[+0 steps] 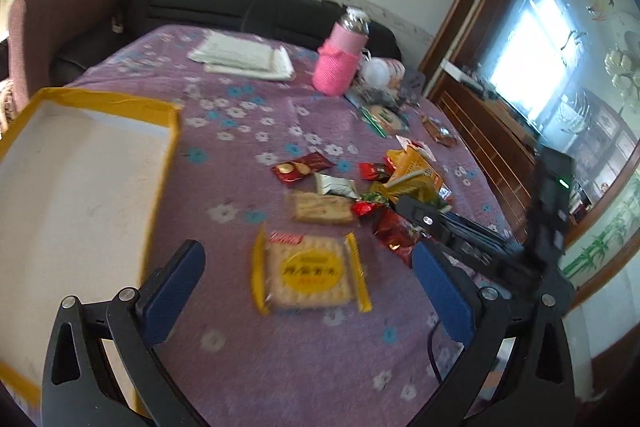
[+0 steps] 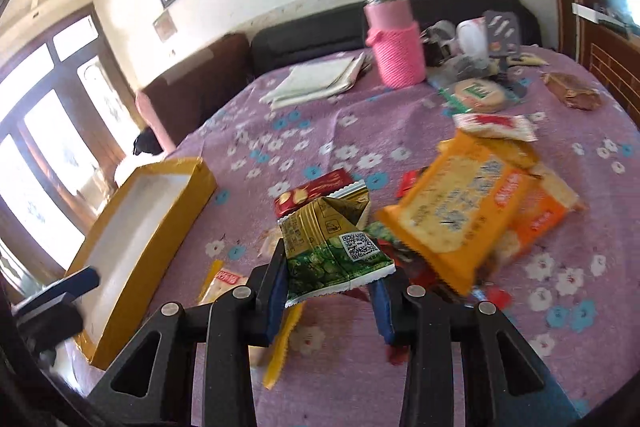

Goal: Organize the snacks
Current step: 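Grasp the yellow-labeled cracker pack with the left gripper while the right gripper lifts the green pack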

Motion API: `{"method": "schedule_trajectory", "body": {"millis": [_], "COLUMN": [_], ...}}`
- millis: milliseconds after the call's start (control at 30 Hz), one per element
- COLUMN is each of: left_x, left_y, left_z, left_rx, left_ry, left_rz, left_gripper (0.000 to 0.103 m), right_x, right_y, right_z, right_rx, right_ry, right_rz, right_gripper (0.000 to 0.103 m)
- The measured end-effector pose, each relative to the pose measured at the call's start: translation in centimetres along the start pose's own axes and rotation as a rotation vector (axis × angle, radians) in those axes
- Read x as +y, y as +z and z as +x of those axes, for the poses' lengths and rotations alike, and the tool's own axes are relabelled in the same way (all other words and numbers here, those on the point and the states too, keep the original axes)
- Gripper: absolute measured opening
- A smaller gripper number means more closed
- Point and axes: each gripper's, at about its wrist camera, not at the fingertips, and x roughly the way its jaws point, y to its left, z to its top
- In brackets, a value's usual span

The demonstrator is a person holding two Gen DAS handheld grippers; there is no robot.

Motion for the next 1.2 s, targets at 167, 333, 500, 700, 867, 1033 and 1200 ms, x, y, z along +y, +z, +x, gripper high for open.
{"method": "schedule_trajectory", "body": {"millis": [167, 333, 500, 700, 867, 1033, 1200], "left_x": [-0.2, 0.7, -1.0, -4.9, -8.2, -9.9, -8.5], "left_y": [2.4, 2.5, 0.1, -4.2, -5.4, -6.9, -6.3], "left_z": [7.7, 11.7, 11.3, 7.5, 7.5, 8.8, 8.1], "left_rx": [0.209, 0.312, 0.409, 0.418, 0.328, 0.308, 0.293], "left_ry": [-0.118, -0.107, -0.181, -0.183, -0.107, 0.0, 0.047], "left_rz": [0.028, 0.039, 0.156, 0.354, 0.519, 0.656, 0.545], "left_gripper": [0.102, 0.1, 0.098, 0.098, 0.098, 0.098, 0.074], "right_x": [-3.3, -4.3, -4.7, -4.9, -4.8, -5.1, -4.8], "right_y": [0.1, 0.2, 0.1, -0.1, -0.3, -0.3, -0.3], "right_z": [-1.3, -1.6, -1.6, -1.6, -1.3, -1.5, -1.6], "right_rx": [-0.043, -0.05, -0.039, -0.037, -0.033, -0.052, -0.063], "right_ry": [0.009, 0.053, 0.076, 0.081, 0.068, 0.054, 0.06], "right_rz": [0.092, 0.13, 0.151, 0.166, 0.165, 0.171, 0.154], "right_gripper": [0.037, 0.037, 0.038, 0.038, 0.039, 0.039, 0.039]}}
